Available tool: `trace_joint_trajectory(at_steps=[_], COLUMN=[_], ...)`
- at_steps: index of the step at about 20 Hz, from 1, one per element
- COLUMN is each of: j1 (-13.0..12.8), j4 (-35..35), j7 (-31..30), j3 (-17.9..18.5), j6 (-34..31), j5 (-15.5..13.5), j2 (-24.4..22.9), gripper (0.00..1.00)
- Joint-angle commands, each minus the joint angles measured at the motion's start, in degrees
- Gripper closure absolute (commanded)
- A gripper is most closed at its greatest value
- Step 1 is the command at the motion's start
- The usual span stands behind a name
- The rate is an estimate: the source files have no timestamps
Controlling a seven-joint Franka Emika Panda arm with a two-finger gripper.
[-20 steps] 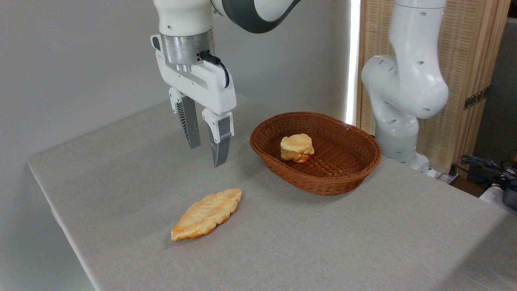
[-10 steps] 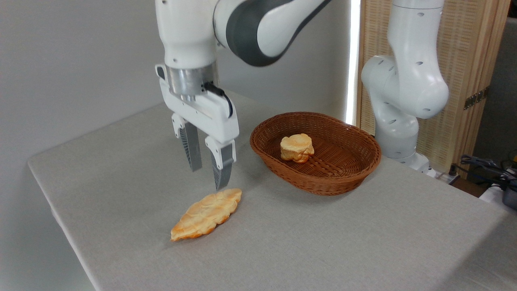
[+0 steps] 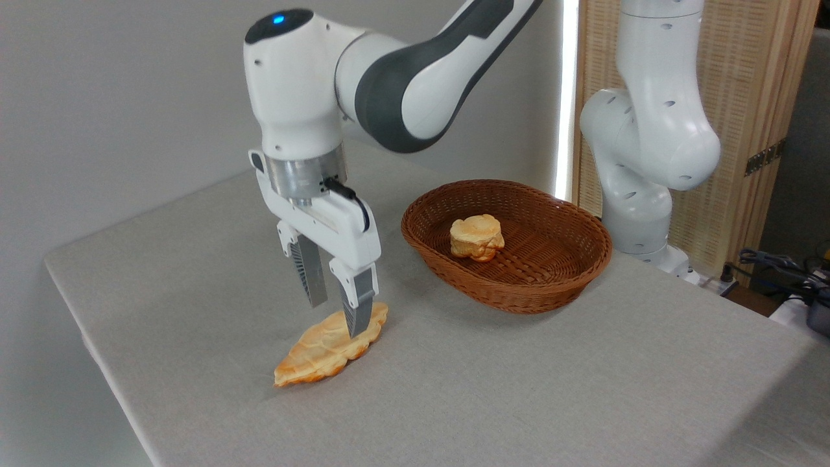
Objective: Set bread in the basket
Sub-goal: 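Lower the open gripper onto the flat golden bread on the table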
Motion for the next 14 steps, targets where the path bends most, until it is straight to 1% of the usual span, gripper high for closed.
trace_joint_trajectory(at_steps=[1,14], j1=[-0.2,-0.2], j4=[-0.3,-0.3], j7=[-0.2,-0.6], j3=[0.4,0.3], j6=[1.3,4.6], j5=[0.9,0.9], j2=[0.7,3.2], gripper=[0.00,0.00])
